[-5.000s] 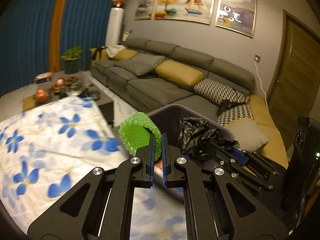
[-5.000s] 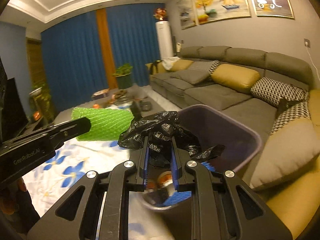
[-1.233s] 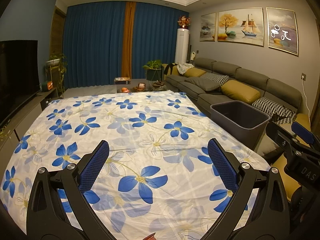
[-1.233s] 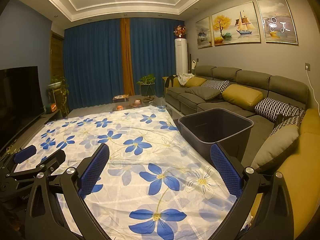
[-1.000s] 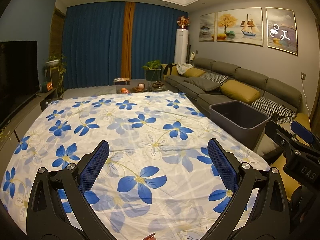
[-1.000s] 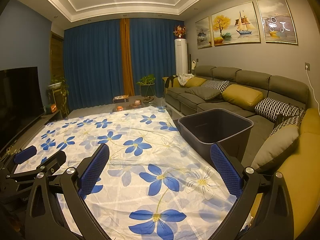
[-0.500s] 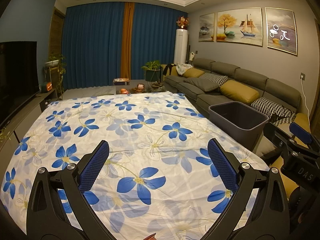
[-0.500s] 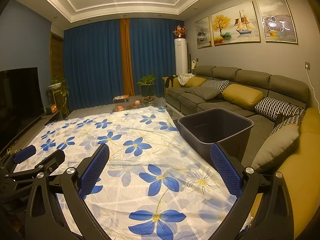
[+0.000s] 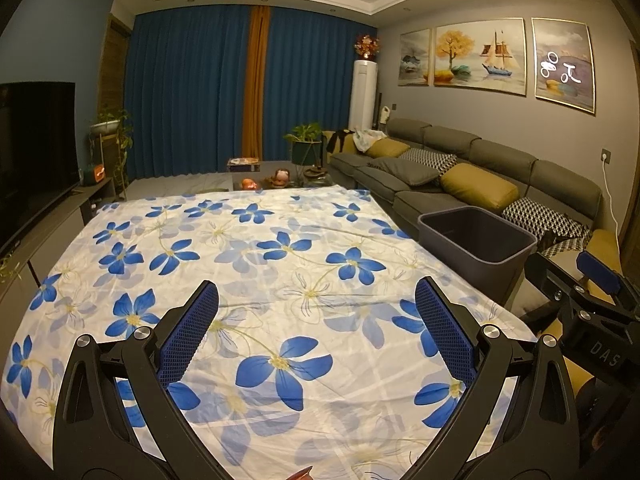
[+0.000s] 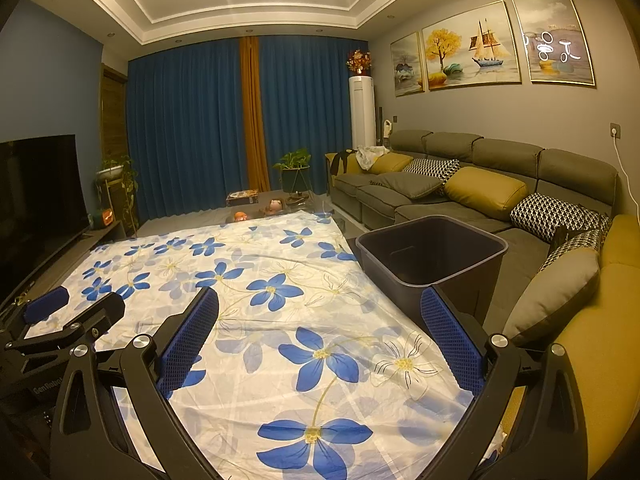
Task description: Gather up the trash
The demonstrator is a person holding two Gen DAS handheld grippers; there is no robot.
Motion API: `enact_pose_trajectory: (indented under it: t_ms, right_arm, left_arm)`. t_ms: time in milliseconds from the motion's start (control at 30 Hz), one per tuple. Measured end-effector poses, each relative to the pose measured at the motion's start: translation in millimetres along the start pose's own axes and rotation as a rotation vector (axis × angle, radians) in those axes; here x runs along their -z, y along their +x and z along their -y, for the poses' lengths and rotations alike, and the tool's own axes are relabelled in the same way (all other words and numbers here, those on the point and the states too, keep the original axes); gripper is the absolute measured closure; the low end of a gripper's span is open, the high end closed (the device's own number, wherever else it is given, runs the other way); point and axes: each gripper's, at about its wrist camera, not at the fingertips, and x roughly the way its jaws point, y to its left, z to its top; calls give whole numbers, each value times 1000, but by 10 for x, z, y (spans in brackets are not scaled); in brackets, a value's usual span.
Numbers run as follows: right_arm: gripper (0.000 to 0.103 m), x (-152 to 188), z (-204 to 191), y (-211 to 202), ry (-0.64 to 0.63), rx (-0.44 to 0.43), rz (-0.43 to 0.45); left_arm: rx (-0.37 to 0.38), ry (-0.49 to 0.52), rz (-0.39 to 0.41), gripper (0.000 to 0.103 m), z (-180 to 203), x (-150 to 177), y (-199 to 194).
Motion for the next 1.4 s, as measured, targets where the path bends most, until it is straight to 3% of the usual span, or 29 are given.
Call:
enact_pose_trajectory:
  t_ms: [1400]
  right_arm:
    - [5,71,28,-23,8,-1,-7]
  left_arm:
    - [3,-2,-5,6,-16,-14,-10]
